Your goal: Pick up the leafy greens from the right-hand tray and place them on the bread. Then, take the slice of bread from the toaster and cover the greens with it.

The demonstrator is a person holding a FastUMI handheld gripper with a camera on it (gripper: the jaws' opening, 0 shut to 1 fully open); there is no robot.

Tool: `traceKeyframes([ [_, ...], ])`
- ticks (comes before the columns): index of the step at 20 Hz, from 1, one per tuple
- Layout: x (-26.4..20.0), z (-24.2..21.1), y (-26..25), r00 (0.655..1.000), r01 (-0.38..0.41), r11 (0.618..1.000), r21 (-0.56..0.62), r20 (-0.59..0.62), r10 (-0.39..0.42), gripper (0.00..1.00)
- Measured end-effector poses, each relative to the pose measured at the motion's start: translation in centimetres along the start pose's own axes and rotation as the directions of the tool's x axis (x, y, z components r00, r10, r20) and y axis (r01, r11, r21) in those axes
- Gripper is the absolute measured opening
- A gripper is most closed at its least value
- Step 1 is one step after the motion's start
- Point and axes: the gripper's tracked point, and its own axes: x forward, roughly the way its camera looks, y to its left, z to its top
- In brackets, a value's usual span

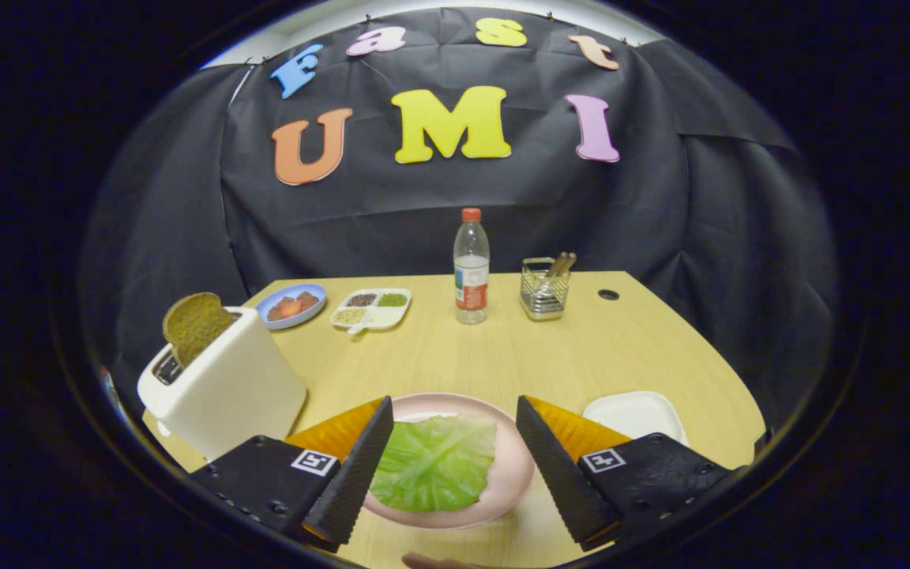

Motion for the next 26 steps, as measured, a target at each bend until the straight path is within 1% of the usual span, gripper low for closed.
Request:
traceKeyframes([
  [6, -2.8, 6.2, 6.5, 0.994, -0.038, 0.993, -0.114, 0.093, 0.049, 0.96],
  [9, -3.4, 7.8, 11.4, 0.990, -0.085, 0.986, -0.144, 0.101, 0.100, 0.96],
  [12, -3.4, 9.3, 15.0, 0.986, -0.093, 0.974, -0.206, 0.118, 0.119, 0.96],
  [14, -3.2, 9.4, 17.4, 0.985, -0.109, 0.971, -0.213, 0.106, 0.134, 0.96],
  [17, -2.2, 9.0, 21.0, 0.983, -0.167, 0.974, -0.151, 0.055, 0.177, 0.96],
  [19, -1.1, 8.2, 22.4, 0.985, -0.172, 0.976, -0.136, 0.008, 0.175, 0.95],
  [22, 0.8, 6.7, 24.2, 0.988, -0.155, 0.979, -0.135, -0.049, 0.150, 0.96],
  [24, 1.7, 5.9, 25.2, 0.988, -0.145, 0.978, -0.151, -0.077, 0.134, 0.94],
  [26, 2.6, 5.4, 25.3, 0.991, -0.110, 0.982, -0.155, -0.096, 0.096, 0.92],
])
